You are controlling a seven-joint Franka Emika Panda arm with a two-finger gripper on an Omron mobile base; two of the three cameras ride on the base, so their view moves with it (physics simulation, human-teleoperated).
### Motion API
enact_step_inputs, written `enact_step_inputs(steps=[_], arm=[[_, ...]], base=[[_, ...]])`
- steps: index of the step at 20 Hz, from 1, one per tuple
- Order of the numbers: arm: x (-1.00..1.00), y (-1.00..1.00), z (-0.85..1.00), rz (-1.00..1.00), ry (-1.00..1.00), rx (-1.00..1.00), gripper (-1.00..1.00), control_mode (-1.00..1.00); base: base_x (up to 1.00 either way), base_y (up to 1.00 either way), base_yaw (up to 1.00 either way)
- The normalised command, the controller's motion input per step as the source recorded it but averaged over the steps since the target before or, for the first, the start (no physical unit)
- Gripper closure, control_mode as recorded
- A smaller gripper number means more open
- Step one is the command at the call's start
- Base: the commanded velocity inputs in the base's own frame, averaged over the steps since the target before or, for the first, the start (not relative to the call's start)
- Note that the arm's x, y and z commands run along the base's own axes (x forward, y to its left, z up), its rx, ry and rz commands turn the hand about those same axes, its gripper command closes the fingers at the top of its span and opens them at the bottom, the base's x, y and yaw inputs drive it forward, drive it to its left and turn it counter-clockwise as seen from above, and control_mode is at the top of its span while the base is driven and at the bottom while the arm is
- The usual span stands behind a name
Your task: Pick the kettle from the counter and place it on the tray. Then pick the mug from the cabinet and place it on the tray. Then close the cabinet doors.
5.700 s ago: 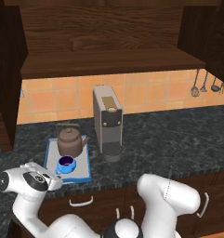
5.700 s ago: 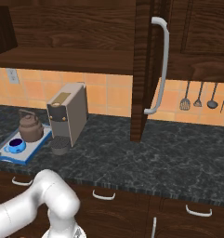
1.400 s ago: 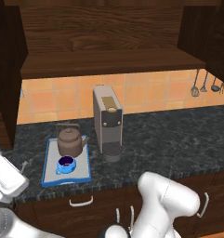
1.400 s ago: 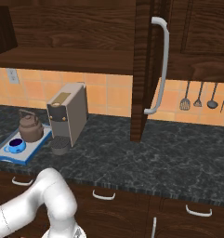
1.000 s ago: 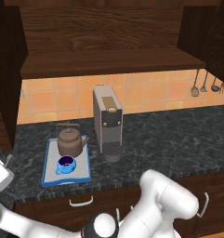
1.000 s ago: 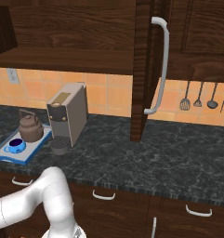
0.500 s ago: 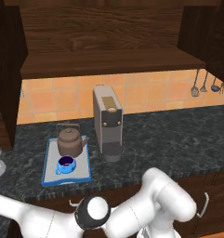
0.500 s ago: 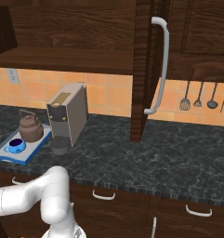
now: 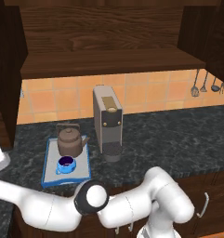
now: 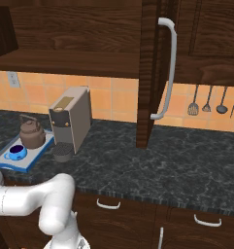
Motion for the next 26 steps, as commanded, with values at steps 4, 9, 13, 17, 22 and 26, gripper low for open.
enact_step_inputs(steps=[4, 9, 13, 17, 22, 26], arm=[[0.14, -0.75, 0.12, 0.0, 0.0, 0.08, -1.0, -1.0], [0.11, -0.67, 0.3, 0.0, 0.0, 0.09, -1.0, -1.0], [-0.13, 0.18, 0.2, 0.1, -0.08, 0.03, -1.0, -1.0], [-0.02, 0.78, 0.1, 0.18, -0.13, 0.0, -1.0, -1.0], [-0.05, 0.55, 0.37, 0.21, -0.25, 0.0, -1.0, -1.0], [-0.08, 0.26, 0.67, 0.13, -0.27, 0.02, -1.0, -1.0]], base=[[0.0, 0.0, 0.0], [0.0, 0.0, 0.0], [0.0, 0.0, 0.0], [0.0, 0.0, 0.0], [0.0, 0.0, 0.0], [0.0, 0.0, 0.0]])
